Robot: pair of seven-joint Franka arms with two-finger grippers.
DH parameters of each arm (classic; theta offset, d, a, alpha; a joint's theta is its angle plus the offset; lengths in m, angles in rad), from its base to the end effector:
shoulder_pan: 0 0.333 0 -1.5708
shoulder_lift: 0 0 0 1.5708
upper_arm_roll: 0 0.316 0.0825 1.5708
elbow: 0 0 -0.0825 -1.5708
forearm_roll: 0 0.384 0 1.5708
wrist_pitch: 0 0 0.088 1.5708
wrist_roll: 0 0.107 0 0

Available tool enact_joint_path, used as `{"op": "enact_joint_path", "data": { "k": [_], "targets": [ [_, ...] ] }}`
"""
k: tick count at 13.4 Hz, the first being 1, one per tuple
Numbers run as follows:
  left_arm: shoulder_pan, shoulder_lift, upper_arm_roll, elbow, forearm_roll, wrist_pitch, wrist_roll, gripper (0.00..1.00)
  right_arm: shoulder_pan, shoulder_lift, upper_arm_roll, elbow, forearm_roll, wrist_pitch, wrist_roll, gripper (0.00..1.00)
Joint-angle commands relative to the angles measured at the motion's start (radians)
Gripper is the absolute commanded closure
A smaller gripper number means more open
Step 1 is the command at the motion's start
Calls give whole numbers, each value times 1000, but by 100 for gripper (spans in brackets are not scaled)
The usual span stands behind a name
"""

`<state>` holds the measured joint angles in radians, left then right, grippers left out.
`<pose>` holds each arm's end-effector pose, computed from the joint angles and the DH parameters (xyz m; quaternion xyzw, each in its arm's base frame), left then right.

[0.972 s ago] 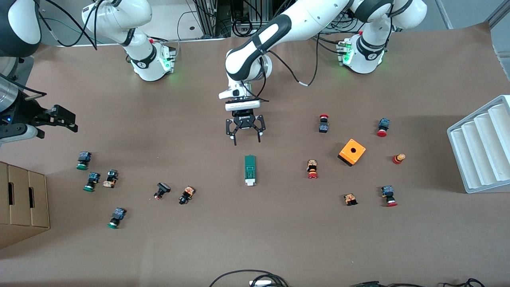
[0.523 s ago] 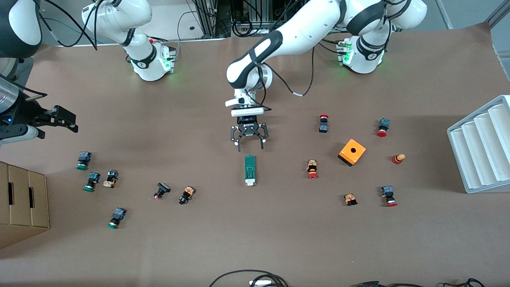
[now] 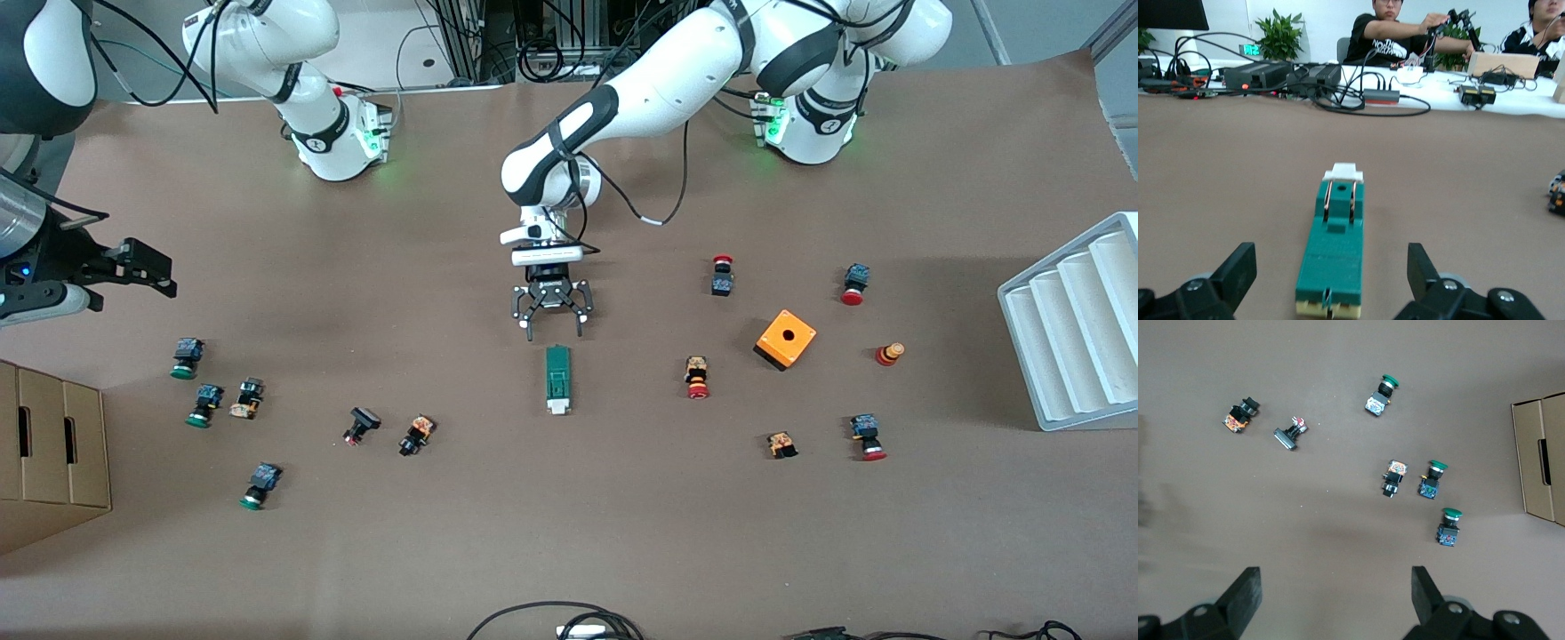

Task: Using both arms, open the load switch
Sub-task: 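Lower the left gripper onto the green switch body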

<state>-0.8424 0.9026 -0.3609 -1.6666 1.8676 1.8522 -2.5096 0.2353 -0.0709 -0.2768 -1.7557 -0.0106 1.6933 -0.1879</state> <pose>0.3303 -0.5771 0.1113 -0.8107 -0.0546 -0.5828 0.0048 0.5397 -0.0279 0.5846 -0.9972 -0.0741 -0.0034 0.0041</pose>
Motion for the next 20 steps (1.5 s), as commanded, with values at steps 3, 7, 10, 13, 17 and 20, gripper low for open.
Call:
{"op": "enact_joint_path", "data": {
  "k": [3,7,10,13,17,20],
  "targets": [
    [-14,50,2,33,56,-86,-95,0,1,6,-4,7,23,2,-1,0],
    [-14,56,8,36,102,-96,-166,0,1,13,-4,7,24,2,-1,0],
    [-14,79,8,36,104,-94,-143,0,4,16,-2,7,24,5,1,0],
    [-14,93,8,36,101,-93,-120,0,4,19,-4,7,24,8,1,0],
    [-14,105,8,39,91,-84,-37,0,6,23,-2,7,24,9,4,0],
    [-12,107,10,42,94,-80,-32,0,6,28,-2,7,24,9,5,0]
  ]
}}
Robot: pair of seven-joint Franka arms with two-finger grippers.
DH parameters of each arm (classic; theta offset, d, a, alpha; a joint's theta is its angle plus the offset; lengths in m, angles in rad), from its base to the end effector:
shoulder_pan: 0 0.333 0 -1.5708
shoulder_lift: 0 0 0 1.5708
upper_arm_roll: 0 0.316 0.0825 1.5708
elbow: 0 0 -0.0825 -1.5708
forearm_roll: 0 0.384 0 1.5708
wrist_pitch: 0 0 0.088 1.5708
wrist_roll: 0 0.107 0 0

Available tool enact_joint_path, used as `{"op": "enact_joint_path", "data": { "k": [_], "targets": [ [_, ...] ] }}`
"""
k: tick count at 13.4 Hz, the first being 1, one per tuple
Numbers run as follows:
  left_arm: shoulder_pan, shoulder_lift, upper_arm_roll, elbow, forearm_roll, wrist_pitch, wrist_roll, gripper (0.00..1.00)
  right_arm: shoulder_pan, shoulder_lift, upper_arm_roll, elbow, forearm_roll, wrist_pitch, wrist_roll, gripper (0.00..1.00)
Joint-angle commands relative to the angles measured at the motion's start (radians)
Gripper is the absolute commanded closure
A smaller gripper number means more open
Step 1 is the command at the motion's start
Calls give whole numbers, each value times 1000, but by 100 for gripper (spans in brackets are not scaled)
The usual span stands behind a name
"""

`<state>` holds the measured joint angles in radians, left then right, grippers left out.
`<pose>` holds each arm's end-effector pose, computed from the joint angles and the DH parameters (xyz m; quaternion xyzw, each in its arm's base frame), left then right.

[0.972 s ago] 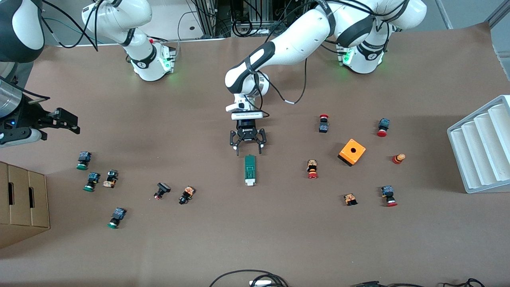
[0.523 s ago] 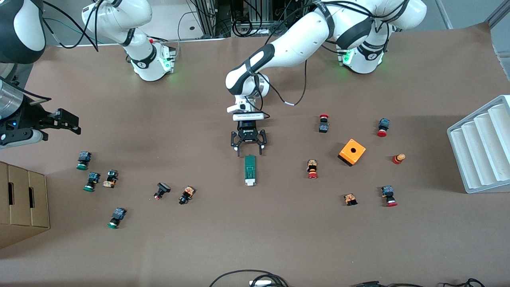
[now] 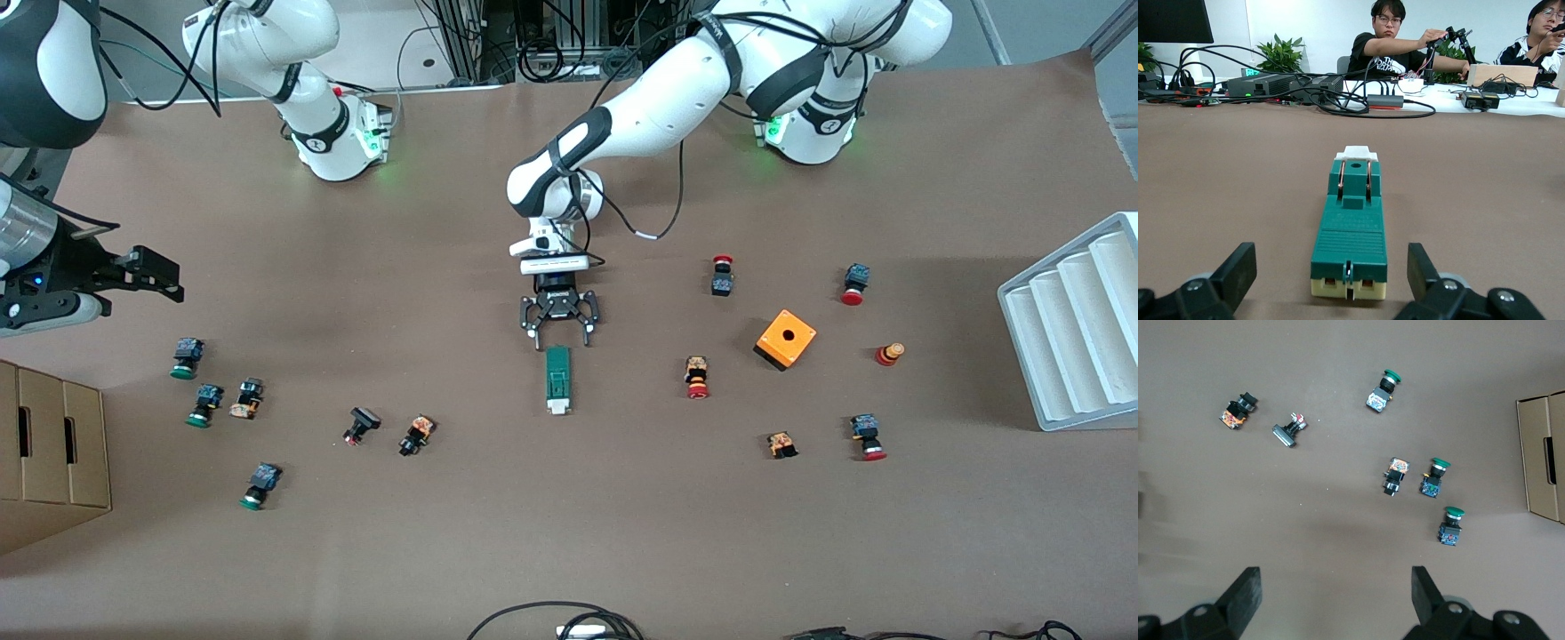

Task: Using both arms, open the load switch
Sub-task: 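Lower the left gripper onto the green switch body, then grip the switch body with the left gripper while the right gripper approaches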

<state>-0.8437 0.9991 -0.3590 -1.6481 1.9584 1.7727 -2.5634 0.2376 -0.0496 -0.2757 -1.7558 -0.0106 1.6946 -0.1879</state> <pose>0.3296 -0.5642 0.0639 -0.7915 -0.0433 -0.6095 0.0131 0.5450 -0.0249 0.5735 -0.9971 -0.0757 0.0065 0.0022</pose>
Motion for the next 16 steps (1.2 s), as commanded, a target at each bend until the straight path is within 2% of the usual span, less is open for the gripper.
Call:
{"op": "enact_joint_path", "data": {
  "k": [1,10,15,16],
  "targets": [
    [-11,10,8,25,1,-1,31,0,5,8,-2,7,26,8,8,0],
    [-11,19,8,74,-30,40,43,0,32,51,3,16,47,34,22,0],
    [-11,47,8,87,-29,40,43,0,68,85,4,30,50,50,114,0],
    [-11,47,8,87,-27,40,43,0,83,91,4,33,76,50,142,0]
  ]
}}
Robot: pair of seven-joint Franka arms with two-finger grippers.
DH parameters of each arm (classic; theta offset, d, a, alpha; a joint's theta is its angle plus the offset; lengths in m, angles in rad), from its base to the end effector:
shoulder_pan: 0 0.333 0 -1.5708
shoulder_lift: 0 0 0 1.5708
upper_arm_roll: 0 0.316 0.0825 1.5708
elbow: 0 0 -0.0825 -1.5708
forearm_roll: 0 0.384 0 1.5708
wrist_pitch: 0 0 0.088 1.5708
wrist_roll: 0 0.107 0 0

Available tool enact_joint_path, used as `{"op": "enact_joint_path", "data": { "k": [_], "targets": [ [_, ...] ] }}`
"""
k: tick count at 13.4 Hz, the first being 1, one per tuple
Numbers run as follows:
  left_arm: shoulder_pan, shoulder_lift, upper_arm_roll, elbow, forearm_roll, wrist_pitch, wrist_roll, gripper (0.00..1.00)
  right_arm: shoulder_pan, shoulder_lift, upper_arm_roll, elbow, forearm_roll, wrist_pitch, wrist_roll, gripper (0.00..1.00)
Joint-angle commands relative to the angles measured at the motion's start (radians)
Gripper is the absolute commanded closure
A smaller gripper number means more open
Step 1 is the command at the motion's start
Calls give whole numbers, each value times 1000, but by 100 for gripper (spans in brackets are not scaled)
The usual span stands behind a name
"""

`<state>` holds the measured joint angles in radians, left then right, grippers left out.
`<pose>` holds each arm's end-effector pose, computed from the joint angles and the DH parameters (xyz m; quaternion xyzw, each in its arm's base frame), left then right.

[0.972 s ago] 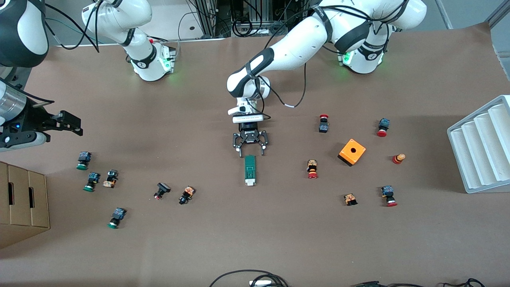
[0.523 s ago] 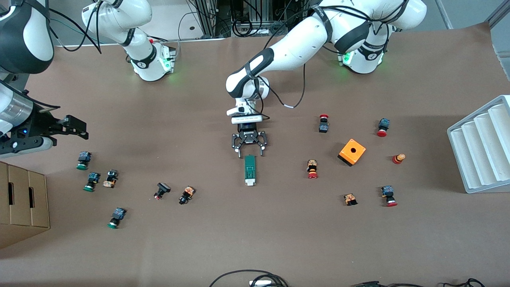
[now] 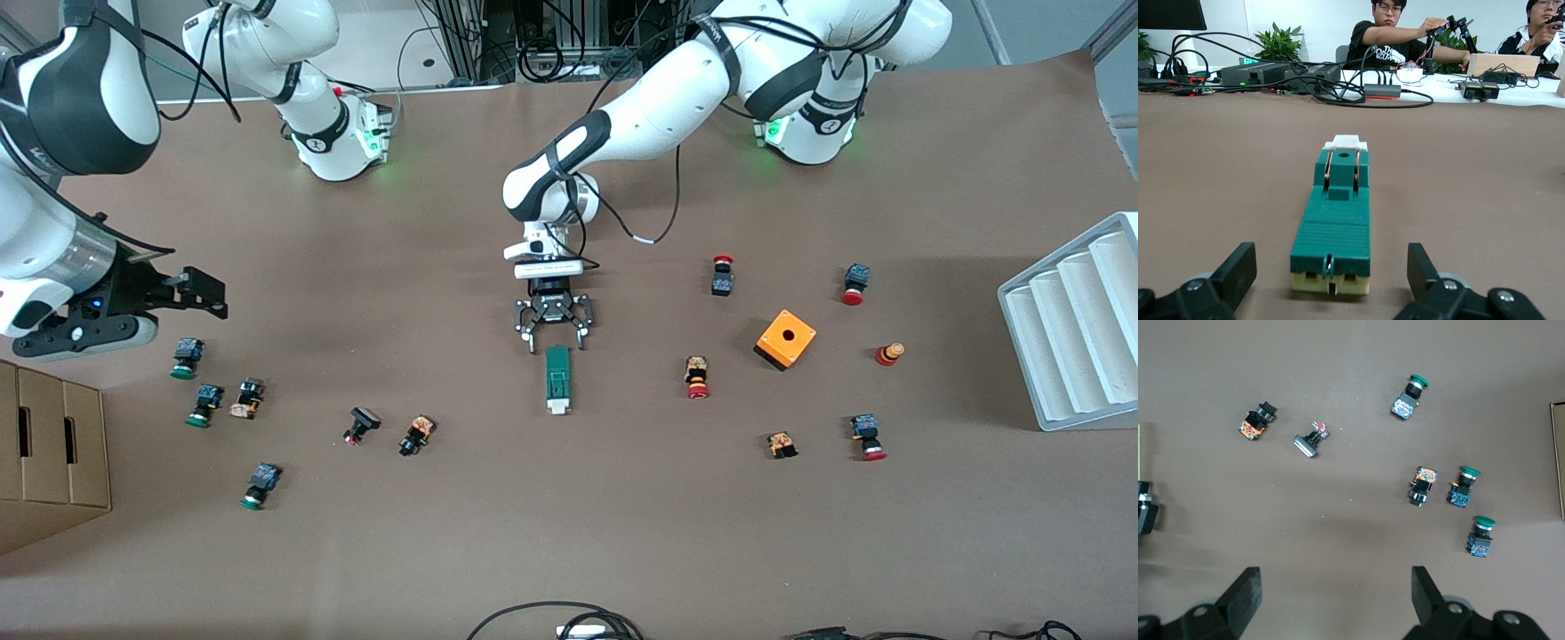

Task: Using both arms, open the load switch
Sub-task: 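Grip the switch body with the left gripper while the right gripper approaches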

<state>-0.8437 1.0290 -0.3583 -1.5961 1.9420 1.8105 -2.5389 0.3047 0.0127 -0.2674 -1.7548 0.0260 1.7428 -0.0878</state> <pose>0.3346 -0.5731 0.0589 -0.8022 -0.0453 -0.5953 0.0121 0.5640 0.0241 0.5449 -0.9981 -0.0601 0.0118 0.0114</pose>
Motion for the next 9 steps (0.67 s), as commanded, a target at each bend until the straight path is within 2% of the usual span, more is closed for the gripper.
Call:
{"op": "enact_joint_path", "data": {
  "k": [1,4,6,7,8,9],
  "targets": [
    [-11,17,7,35,-11,4,19,0,25,39,-4,32,58,3,69,0],
    [-11,16,7,35,-11,3,17,3,65,93,-3,64,67,7,179,0],
    [-11,17,7,36,-11,3,15,8,88,145,-3,86,112,32,265,0],
    [-11,17,7,36,-12,3,11,13,100,171,-3,104,127,34,298,0],
    [-11,16,7,45,-15,1,9,23,114,203,-3,133,136,35,337,0],
    [-11,17,7,47,-12,3,12,23,129,232,-3,161,143,35,389,0]
  ]
}}
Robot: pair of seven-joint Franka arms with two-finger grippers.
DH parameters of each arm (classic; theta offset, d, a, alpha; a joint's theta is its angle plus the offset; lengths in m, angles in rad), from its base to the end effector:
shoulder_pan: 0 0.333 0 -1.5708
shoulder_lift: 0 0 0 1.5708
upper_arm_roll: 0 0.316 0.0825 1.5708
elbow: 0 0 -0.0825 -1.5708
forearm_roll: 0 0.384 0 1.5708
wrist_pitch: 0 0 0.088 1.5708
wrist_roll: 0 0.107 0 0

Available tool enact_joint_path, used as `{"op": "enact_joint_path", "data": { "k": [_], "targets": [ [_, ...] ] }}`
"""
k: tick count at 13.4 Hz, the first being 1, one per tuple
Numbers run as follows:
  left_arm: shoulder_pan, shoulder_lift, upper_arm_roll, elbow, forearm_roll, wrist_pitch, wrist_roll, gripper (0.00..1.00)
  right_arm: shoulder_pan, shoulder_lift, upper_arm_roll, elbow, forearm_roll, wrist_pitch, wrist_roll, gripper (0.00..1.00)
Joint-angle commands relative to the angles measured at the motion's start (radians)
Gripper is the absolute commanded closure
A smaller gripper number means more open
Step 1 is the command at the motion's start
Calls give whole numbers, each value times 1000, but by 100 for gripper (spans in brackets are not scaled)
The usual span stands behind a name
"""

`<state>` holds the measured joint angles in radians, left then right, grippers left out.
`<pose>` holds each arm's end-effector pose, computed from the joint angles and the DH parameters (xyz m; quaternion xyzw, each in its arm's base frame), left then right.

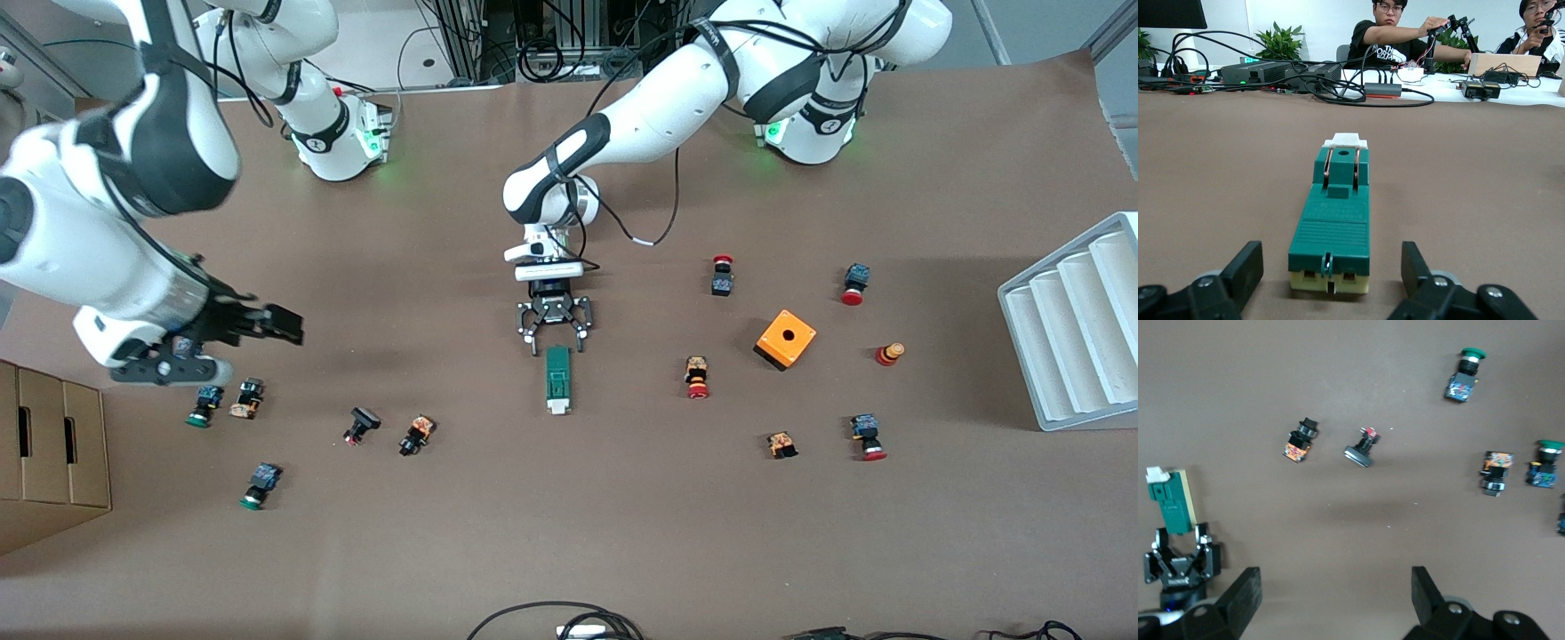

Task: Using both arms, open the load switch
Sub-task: 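Grip the switch body with the left gripper while the right gripper approaches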

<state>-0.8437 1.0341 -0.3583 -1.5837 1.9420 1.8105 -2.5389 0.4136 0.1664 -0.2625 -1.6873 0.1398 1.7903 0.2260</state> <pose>0.3371 -0.5753 0.0597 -0.8013 -0.0487 -0.5962 0.0106 0.5957 0.1119 0.4942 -0.9971 0.0534 0.0367 0.0400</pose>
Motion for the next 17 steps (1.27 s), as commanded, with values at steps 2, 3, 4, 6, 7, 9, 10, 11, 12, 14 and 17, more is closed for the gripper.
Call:
{"op": "enact_joint_path", "data": {
  "k": [2,3,4,6,7,9,10,11,12,14,17],
  "targets": [
    [-11,12,7,36,-12,3,12,26,62,143,-7,150,35,-8,180,0],
    [-11,14,7,34,-11,3,14,28,82,183,-7,187,65,-8,240,0],
    [-11,14,7,34,-9,3,12,28,89,224,-7,228,99,-8,303,0],
    [-11,24,7,34,-8,3,12,30,106,290,-6,276,139,47,389,0],
    [-11,30,7,34,-6,3,14,31,126,310,-6,281,147,78,415,0],
    [-11,32,7,36,-6,3,12,32,161,338,-6,282,149,121,510,0],
    [-11,32,7,36,-8,1,12,33,181,350,-6,282,150,142,559,0],
    [-11,32,7,36,-8,1,12,37,203,363,-6,282,150,162,605,0],
    [-11,32,7,36,-8,1,12,38,220,378,-6,282,150,188,660,0],
    [-11,32,7,36,-8,0,14,42,260,419,-6,300,150,230,769,0],
    [-11,32,7,34,-6,0,14,46,295,508,3,376,203,279,964,0]
  ]
}}
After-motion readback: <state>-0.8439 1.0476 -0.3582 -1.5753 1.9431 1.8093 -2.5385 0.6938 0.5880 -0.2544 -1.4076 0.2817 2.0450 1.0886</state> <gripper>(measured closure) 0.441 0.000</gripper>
